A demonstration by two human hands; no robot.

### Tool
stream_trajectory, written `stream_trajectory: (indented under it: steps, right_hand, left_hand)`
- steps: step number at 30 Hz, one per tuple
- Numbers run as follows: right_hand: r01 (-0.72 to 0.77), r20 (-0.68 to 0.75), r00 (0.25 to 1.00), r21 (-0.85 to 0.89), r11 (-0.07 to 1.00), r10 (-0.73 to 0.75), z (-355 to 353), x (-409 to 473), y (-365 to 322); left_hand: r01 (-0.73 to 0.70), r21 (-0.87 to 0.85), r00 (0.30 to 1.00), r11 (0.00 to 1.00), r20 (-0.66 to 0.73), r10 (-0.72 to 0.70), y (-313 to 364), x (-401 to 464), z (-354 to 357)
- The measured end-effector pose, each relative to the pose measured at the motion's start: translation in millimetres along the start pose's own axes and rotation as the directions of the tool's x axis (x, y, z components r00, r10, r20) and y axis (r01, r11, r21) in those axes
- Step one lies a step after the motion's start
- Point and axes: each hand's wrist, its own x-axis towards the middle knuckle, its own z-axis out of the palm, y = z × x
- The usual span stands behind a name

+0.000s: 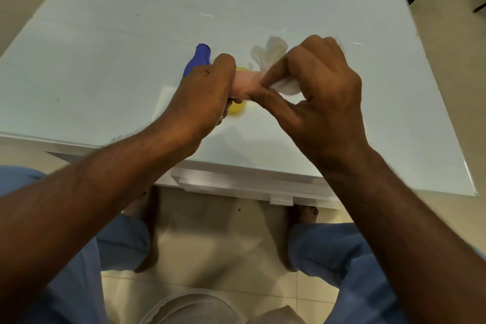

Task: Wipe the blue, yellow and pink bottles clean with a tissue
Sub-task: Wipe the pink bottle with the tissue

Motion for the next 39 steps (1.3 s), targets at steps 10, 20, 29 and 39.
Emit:
stream_trajectory:
  steps: [10, 20, 29, 39]
  right_hand:
    - [-0.074, 0.176, 0.982, 0.035, 0.997, 0.067, -2, -3, 4]
    - [0.074, -0.147, 0.987, 0.103, 0.992, -0.059, -4, -7, -14]
    - [-0.068, -0.026, 0.997, 0.240, 0.968, 0.077, -3, -5, -13]
    - [-0.315, 0.071, 0.943, -0.114, 0.942, 0.324, -14, 10, -7]
  left_hand:
    - [0.043, -0.070, 0.999, 0.997, 0.028, -0.041, 5, -19, 3]
    - [0.168, -0.112, 0.952, 0.979, 0.275, -0.132, 7, -26, 1]
    - [0.161, -0.009, 0.948, 0.987, 0.280, -0.152, 0, -34, 8]
    - [0.199, -0.087, 0.970, 0.976, 0.163, -0.183, 8, -45, 19]
